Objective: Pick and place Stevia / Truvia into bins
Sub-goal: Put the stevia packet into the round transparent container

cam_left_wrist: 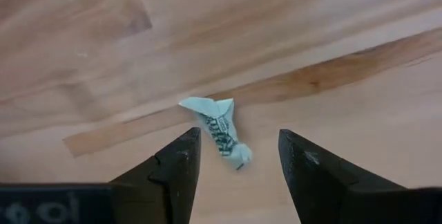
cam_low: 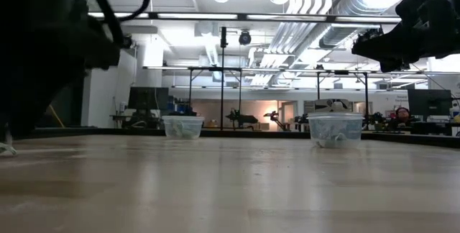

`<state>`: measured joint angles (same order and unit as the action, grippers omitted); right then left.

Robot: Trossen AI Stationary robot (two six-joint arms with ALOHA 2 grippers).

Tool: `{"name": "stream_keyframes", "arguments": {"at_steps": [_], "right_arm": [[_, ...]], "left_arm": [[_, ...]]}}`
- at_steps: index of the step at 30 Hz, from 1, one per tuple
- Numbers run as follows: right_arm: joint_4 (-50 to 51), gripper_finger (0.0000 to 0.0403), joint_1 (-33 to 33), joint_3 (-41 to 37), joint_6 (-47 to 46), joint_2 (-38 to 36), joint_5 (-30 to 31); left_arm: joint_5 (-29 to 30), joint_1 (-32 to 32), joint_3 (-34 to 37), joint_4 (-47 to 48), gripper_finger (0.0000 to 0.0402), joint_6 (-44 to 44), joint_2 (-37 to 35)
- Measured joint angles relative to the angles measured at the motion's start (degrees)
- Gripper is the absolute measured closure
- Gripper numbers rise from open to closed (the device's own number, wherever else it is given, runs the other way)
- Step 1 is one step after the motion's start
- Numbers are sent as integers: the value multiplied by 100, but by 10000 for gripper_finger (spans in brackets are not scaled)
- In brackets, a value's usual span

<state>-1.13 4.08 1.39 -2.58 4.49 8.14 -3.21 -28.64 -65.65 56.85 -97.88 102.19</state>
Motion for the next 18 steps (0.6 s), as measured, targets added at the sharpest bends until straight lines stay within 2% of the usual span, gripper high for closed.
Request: {"name": "stream_keyframes", "arguments": {"at_steps": [7, 11, 14, 18], "right_arm": [[2, 371, -1, 0, 3, 0, 0], [4, 371, 0, 0, 2, 0, 0], [22, 370, 2, 0, 2, 0, -20], [73, 370, -1, 0, -30, 0, -197]], "left_arm": [[-533, 11, -2, -21, 172, 305, 429], [-565, 17, -11, -27, 176, 809, 470], [-520, 17, -11, -80, 200, 1195, 470], [-546, 17, -9, -108, 258, 1589, 479]]}}
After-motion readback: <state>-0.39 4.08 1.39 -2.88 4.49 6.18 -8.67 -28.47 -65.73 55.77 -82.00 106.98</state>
